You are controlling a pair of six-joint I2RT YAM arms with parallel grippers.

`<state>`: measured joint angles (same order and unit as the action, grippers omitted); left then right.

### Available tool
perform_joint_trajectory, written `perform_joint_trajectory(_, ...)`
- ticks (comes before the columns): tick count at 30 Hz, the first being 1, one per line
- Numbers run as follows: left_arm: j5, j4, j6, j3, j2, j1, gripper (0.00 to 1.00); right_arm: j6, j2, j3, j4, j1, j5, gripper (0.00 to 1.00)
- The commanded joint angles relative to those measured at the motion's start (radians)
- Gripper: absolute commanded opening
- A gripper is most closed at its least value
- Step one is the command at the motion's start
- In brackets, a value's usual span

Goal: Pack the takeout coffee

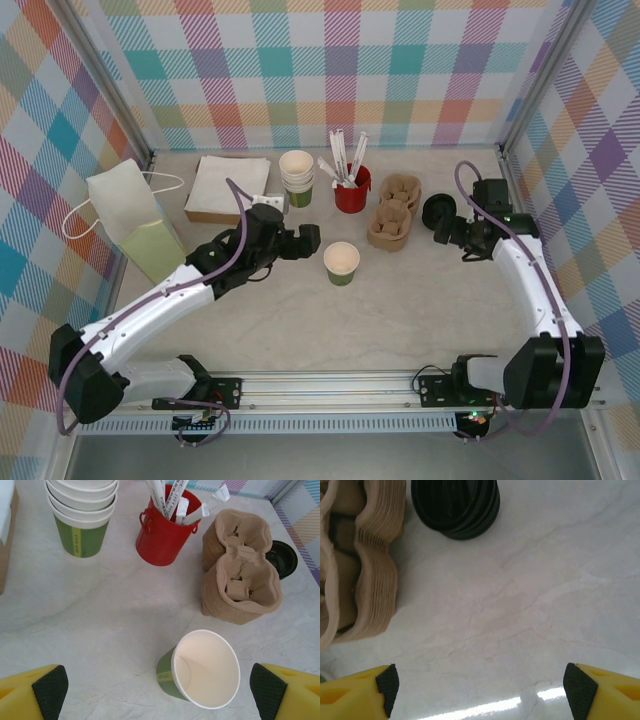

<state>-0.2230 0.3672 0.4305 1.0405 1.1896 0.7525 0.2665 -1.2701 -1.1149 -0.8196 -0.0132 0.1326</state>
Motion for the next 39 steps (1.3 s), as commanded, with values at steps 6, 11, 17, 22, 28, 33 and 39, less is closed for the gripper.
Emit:
perform_joint_trajectory(6,-0.091,-0.026,-0.056,-0.051,-0.088,0.016,0.96,-0.018,-0.217,-0.138,0.118,0.003,0.068,0.8)
perform_joint_trajectory(11,-0.109,-0.045,-0.081,-0.075,-0.116,0.017,0.96,0.0,-0.334,-0.205,0.137,0.003,0.087,0.76)
perform_joint_trajectory(17,-0.122,-0.078,-0.108,-0.102,-0.136,0.017,0.97,0.002,-0.448,-0.261,0.172,0.008,0.133,0.69)
perform_joint_trajectory(22,-0.129,-0.081,-0.124,-0.118,-0.151,0.017,0.97,0.015,-0.533,-0.319,0.172,0.015,0.137,0.59)
perform_joint_trajectory(28,-0.138,-0.08,-0.134,-0.115,-0.144,0.017,0.97,0.032,-0.595,-0.364,0.175,0.026,0.124,0.48)
perform_joint_trajectory(33,-0.142,-0.08,-0.136,-0.11,-0.133,0.016,0.97,0.036,-0.632,-0.391,0.173,0.03,0.108,0.43)
perform_joint_trajectory(39,-0.142,-0.081,-0.138,-0.106,-0.12,0.017,0.97,0.04,-0.668,-0.417,0.16,0.036,0.101,0.36)
